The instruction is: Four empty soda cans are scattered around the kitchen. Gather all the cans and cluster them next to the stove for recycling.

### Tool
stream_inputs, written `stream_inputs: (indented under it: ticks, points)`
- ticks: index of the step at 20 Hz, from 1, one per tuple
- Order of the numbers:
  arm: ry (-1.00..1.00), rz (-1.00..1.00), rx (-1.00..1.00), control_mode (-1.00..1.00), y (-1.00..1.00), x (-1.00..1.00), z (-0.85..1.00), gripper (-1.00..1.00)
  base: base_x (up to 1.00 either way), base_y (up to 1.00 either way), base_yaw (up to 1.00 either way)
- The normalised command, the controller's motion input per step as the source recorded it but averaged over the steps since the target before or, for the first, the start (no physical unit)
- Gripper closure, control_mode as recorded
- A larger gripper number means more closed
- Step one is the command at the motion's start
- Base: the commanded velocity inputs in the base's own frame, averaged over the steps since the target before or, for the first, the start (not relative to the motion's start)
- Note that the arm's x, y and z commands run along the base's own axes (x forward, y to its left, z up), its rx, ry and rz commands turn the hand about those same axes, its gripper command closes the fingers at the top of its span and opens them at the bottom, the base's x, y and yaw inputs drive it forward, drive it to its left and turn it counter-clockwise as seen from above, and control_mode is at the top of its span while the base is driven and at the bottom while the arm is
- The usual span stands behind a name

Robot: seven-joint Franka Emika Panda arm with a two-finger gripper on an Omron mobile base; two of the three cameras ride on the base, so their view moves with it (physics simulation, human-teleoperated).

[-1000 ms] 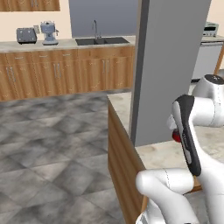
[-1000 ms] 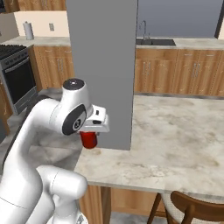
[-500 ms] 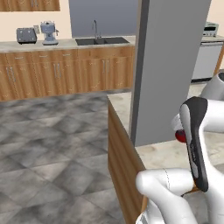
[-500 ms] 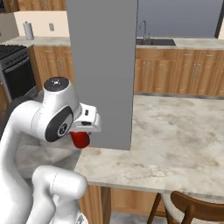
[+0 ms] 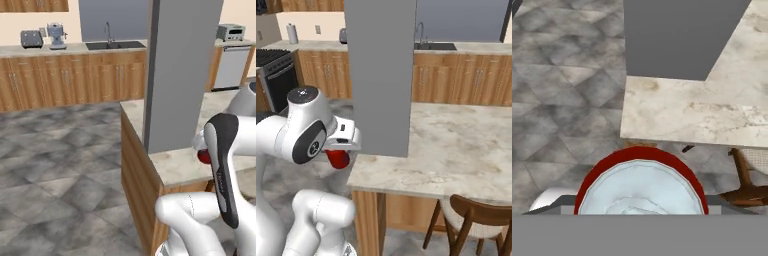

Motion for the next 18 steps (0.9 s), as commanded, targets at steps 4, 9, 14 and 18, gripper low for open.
stream_inputs:
  ticks: [4,9,14,18]
  points:
    - [0.0,0.0,0.0,1.0,0.0,0.0,0.0,1.0,-0.92,0.8,0.0]
    - [0.0,0.0,0.0,1.0,0.0,0.0,0.0,1.0,-0.29,1.0,0.0]
    - [0.0,0.0,0.0,1.0,0.0,0.0,0.0,1.0,0.0,1.0,0.05]
    - [0.0,0.0,0.0,1.0,0.0,0.0,0.0,1.0,0.13,1.0,0.09]
